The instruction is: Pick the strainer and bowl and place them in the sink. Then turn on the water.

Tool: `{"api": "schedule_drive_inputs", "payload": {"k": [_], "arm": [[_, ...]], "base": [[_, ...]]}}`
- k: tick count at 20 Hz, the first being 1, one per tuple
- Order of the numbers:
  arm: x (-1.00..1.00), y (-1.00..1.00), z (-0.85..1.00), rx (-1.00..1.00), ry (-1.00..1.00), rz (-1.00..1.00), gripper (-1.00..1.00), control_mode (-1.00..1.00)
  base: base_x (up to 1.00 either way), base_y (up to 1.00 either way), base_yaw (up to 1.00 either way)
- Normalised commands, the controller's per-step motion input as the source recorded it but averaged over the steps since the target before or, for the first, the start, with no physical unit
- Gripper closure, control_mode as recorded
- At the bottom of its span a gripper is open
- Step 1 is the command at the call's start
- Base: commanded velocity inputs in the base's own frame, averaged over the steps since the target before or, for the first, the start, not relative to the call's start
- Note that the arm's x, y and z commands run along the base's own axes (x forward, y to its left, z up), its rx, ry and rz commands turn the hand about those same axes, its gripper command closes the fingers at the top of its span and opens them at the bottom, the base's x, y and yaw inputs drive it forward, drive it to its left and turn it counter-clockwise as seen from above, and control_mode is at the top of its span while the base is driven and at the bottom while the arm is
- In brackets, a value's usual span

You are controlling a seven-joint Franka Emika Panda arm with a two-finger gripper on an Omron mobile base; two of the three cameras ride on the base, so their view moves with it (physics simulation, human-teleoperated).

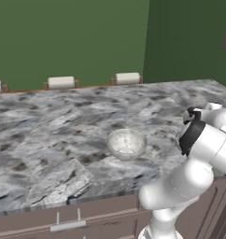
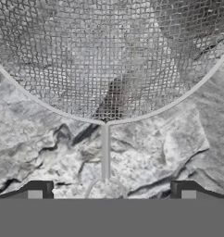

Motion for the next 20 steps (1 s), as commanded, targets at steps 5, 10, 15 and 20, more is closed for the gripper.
{"api": "schedule_drive_inputs", "payload": {"k": [5, 10, 15, 20], "arm": [[0.0, 0.0, -0.19, 0.0, 0.0, 0.0, -1.0, -1.0], [0.0, 0.0, -0.11, 0.0, 0.0, 0.0, -1.0, -1.0], [0.0, 0.0, -0.05, 0.0, 0.0, 0.0, -1.0, -1.0], [0.0, 0.01, -0.04, 0.0, 0.0, 0.0, -1.0, -1.0]], "base": [[0.0, 0.0, 0.0], [0.0, 0.0, 0.0], [0.0, 0.0, 0.0], [0.0, 0.0, 0.0]]}}
